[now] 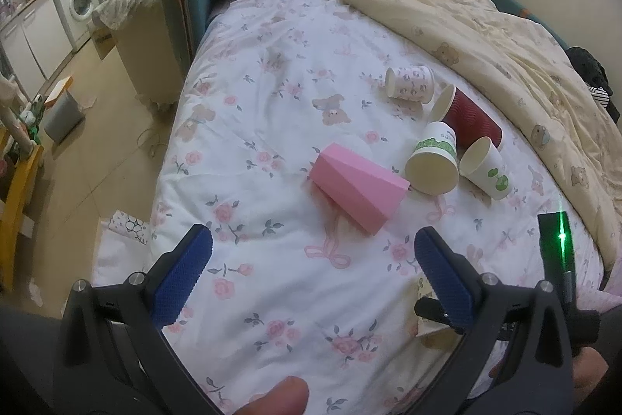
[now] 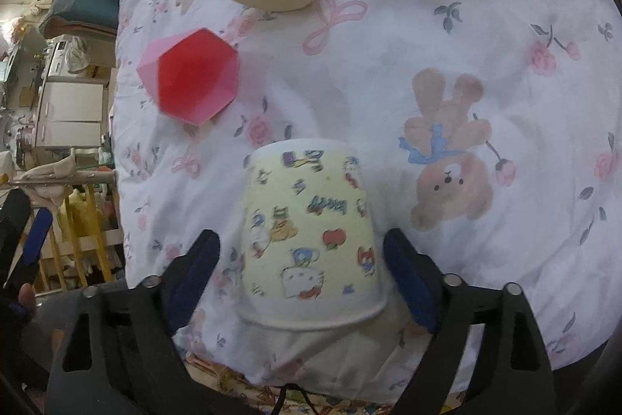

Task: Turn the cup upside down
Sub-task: 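Lift the cartoon-print cup with the right tool, stand it on the bed, open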

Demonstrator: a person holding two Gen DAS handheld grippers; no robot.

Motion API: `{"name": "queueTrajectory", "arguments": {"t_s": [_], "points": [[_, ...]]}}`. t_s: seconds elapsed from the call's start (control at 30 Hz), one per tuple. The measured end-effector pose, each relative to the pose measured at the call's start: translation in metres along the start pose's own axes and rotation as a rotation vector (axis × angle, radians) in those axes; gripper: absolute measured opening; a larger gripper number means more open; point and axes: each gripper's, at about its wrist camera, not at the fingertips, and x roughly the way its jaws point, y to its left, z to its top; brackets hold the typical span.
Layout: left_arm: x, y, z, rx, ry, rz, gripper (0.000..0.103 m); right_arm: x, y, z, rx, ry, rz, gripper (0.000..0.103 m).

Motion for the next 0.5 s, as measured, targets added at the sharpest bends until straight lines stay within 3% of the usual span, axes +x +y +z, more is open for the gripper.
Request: {"name": "queueTrajectory", "arguments": {"t_s": [0.17,0.33,0.5], "points": [[0.000,0.000,0.000,-0.002,0.003,-0.013,0.103,-0.014,0.004,-0.003,-0.033,-0.010,-0.004,0.092],[-0.001,0.000,0.000,-0.009,-0.003,-0.001,0.103,-0.044,0.015,-0.002,-0.078,-0.074,-0.020,0.092],[-0.004,-0.002,-0.002,0.012,-0.012,0.029,0.103,-0.096,0.022,-0.010,-0.165,-0.227,-0.053,0.092]]}}
